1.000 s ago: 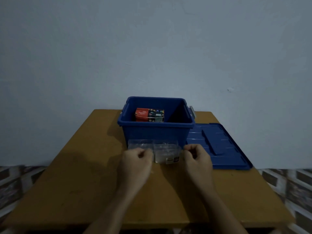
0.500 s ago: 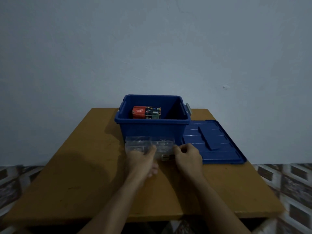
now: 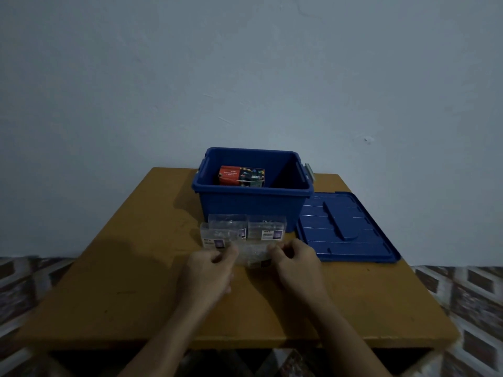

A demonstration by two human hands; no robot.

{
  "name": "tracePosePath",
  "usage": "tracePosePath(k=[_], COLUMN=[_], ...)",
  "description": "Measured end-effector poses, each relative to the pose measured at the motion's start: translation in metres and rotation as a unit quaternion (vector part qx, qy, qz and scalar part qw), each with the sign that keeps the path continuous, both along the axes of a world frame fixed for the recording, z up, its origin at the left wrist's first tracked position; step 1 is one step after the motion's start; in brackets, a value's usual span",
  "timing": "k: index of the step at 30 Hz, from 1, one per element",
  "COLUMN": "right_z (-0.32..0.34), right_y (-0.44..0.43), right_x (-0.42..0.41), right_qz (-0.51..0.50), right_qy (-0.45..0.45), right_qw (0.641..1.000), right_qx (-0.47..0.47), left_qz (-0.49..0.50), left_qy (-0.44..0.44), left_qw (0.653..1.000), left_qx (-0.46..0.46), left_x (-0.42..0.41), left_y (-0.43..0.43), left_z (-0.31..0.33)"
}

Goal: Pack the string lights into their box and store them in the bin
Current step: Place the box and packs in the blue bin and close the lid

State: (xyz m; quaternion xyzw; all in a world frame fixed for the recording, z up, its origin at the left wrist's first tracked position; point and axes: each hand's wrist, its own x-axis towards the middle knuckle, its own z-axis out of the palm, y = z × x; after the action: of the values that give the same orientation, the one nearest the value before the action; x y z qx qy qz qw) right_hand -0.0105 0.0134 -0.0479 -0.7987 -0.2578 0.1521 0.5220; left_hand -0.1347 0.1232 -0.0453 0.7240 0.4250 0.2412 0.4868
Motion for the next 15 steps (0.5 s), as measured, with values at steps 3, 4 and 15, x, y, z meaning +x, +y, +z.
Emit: tracePosePath(k=[3,4,15], right_z=[-0.001,-0.002,0.005], right_y=[0.010,0.014,0.051], right_x=[-0.008,-0.011,-0.018], right_qz=[0.027,0.033,0.068], right_qy=[0.015,0.014,0.010], right_qw=[1.000,0.999,0.998], right_qx=[0.000,0.000,-0.012], left_qz=[0.002,0.007,0.008], left_qy=[0.021,0.026,-0.009], left_qw=[0.999,0.999,0.996], left_qx=[0.042,0.046,0.091], left_x=[-0.014,-0.017,-0.010], left_y=[0.013,0.018,0.051], left_z=[-0.003,-0.004,-0.009])
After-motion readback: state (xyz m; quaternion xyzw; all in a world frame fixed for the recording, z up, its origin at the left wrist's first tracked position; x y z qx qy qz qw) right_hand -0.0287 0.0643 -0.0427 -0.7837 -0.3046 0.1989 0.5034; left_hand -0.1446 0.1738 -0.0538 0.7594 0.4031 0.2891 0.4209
